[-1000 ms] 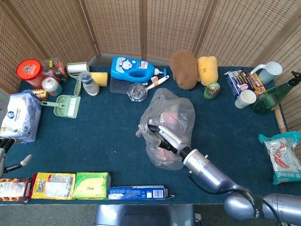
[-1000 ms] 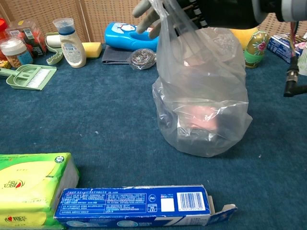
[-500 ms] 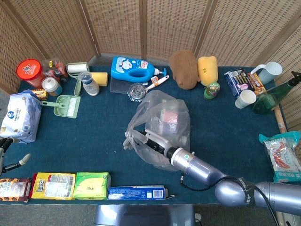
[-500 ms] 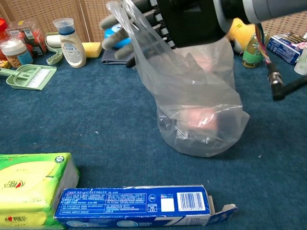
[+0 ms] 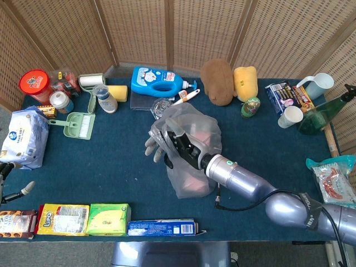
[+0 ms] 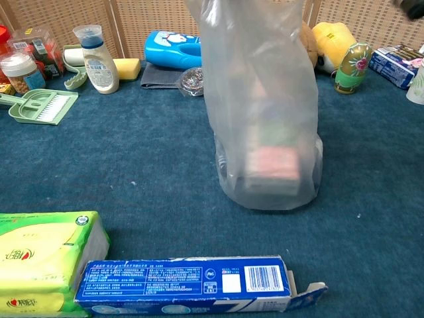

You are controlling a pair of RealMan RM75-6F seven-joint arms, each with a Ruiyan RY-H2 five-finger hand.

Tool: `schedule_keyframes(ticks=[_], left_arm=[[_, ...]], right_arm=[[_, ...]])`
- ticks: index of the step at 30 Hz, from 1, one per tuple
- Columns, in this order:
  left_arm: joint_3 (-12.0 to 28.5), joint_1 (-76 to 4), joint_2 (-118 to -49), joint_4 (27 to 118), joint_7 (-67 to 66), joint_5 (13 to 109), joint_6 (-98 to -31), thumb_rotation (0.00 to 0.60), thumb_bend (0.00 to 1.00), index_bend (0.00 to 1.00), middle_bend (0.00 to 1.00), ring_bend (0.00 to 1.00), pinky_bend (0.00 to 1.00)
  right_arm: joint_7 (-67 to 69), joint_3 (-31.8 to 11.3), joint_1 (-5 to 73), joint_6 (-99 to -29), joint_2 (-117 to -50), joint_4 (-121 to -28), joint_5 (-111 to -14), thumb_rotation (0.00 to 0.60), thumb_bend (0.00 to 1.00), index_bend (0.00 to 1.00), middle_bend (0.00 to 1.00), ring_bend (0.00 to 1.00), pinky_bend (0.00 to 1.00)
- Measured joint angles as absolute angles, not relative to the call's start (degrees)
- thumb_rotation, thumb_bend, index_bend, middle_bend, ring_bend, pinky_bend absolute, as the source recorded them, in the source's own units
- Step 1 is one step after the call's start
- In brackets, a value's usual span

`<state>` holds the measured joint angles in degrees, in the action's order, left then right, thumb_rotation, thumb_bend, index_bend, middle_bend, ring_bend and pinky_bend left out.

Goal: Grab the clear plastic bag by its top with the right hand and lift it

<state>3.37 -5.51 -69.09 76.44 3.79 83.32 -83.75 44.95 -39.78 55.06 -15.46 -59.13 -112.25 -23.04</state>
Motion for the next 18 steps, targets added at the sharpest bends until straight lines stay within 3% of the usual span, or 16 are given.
schedule_keyframes(ticks=[4,9,14,18], left_arm=[[3.3,-5.3,-69.0,76.7,3.7,83.5,-84.1,0.0,0.16,0.34,0.36,0.31,0.13],[3.2,-5.0,-68.6,77.1,3.7,83.7,-84.8,0.0,0.16,0.34,0.36,0.31,0.13],[3.1,-4.8,-68.3,77.8,3.5,84.2,-85.4,0.0,0.16,0.34,0.36,0.31,0.13],[3.0,-4.6,-68.0,78.3,3.4,84.5,-85.9,0.0,0.16,0.34,0.36,0.31,0.13]], right_arm=[[48.2,-41.9,54.0,-14.7,-54.9,-113.4,-19.8,0.073,0.43,0.49,0.54,0.71,0.93],[52.4,-45.1,51.8,-13.1,-49.7,-114.7,-16.6,0.268,0.47,0.53,0.61,0.79,1.0],[55.5,-50.3,48.8,-11.2,-46.8,-115.2,-15.0,0.477,0.5,0.58,0.66,0.83,1.0],[58.2,-55.5,45.9,-10.0,-44.5,-115.1,-14.0,0.575,0.52,0.62,0.69,0.84,1.0]])
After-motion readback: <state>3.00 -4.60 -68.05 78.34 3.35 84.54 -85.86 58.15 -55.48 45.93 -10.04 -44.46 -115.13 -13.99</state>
